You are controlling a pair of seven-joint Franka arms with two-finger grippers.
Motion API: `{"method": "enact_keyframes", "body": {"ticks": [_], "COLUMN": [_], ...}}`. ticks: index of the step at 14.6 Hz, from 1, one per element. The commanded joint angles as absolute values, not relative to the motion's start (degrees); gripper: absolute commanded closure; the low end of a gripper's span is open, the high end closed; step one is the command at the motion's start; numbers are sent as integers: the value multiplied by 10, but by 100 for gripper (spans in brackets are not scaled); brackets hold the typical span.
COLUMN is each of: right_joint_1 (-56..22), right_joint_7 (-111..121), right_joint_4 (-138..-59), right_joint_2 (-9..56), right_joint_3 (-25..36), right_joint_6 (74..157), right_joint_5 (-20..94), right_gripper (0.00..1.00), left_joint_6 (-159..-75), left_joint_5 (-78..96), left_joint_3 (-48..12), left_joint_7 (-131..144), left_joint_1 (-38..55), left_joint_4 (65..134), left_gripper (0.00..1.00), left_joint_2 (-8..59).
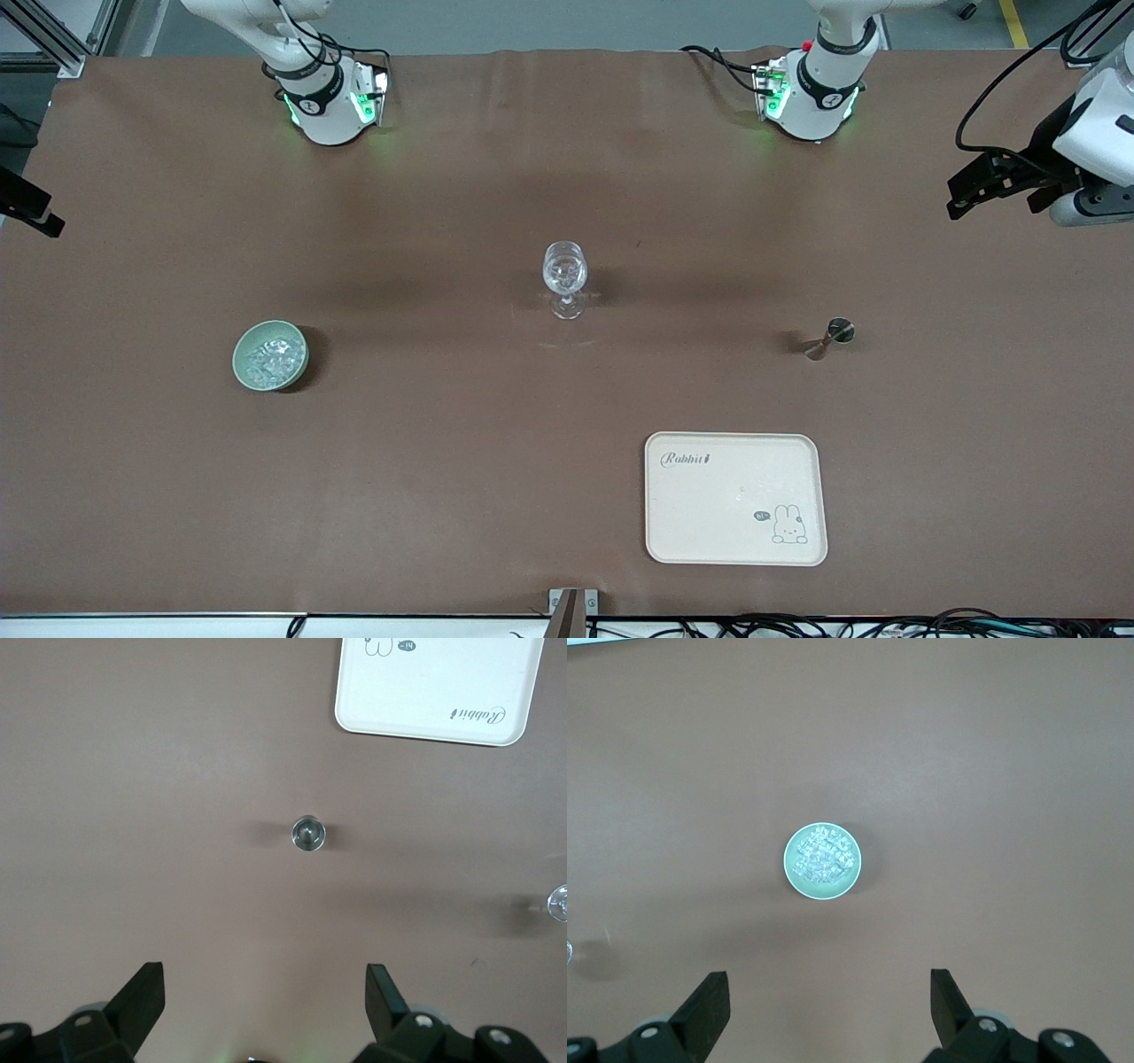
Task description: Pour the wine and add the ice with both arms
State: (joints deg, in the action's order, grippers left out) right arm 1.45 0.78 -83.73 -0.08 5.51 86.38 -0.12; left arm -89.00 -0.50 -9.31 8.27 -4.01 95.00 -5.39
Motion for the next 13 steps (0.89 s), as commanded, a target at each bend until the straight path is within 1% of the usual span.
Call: {"method": "enact_keyframes", "body": {"ticks": [1, 3, 7, 10, 13], "right_joint_1": [15, 14, 13, 11, -3], "right_joint_7": [11, 11, 11, 11, 12], "right_joint_4": [-828, -828, -828, -832, -838], "right_joint_2": [3, 3, 3, 4, 42], "right_joint_3": [54, 54, 54, 54, 54], "right_joint_6": [857, 858, 858, 862, 872], "right_joint_5": [-6, -5, -5, -4, -2], "right_gripper": [0, 0, 0, 0, 0], "left_joint_6": [-886, -887, -887, -889, -889], "left_joint_5": [-6, -6, -6, -7, -12], "left_joint_3": [-95, -95, -94, -93, -91], "left_joint_7": [88, 78, 67, 58, 57], "left_joint_1": [-42, -42, -42, -43, -44], "left_joint_4": [949, 944, 909, 909, 909], "left_gripper": [0, 0, 0, 0, 0], "left_joint_2": [-54, -52, -22, -19, -4]}}
